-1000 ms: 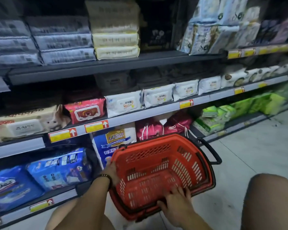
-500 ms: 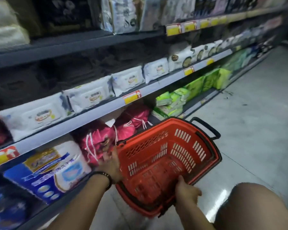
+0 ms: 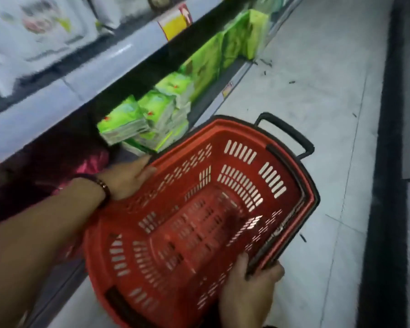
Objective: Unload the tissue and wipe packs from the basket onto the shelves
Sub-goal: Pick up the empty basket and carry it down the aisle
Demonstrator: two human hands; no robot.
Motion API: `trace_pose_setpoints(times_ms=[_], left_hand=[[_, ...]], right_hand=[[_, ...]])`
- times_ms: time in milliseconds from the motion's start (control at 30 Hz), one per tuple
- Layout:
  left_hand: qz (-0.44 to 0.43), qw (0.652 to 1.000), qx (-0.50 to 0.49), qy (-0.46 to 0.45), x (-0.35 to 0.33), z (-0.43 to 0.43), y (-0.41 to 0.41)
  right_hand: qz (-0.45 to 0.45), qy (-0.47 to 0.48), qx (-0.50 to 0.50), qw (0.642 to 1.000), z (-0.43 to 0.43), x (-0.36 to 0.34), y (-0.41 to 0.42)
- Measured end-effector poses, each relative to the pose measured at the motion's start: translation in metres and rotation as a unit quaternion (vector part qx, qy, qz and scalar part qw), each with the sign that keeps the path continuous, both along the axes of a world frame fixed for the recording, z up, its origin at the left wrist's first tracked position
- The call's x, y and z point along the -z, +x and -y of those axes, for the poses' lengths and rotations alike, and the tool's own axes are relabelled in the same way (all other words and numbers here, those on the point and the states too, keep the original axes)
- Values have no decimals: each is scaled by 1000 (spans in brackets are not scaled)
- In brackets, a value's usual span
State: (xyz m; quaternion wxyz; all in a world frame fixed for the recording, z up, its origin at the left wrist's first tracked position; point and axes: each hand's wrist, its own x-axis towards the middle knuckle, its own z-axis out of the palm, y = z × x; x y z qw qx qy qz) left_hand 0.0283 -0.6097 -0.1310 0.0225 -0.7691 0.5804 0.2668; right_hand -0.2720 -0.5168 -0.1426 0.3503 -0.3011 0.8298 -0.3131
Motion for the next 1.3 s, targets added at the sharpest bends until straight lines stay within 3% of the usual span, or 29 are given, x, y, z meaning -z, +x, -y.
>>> trace_pose_setpoints(times_ms=[133, 333, 700, 1300], left_hand=[[12, 998, 39, 48, -5, 100, -30], [-11, 996, -9, 89, -10, 238, -113], [-45, 998, -31, -34, 0, 478, -217], [-5, 998, -6, -70, 2, 925, -318]], right_hand=[[-36, 36, -29, 998, 86, -7, -28], [-102, 92, -69, 988, 246, -10, -110], [-183, 110, -138, 967, 543, -20, -221], [-217, 125, -118, 961, 987, -15, -314]])
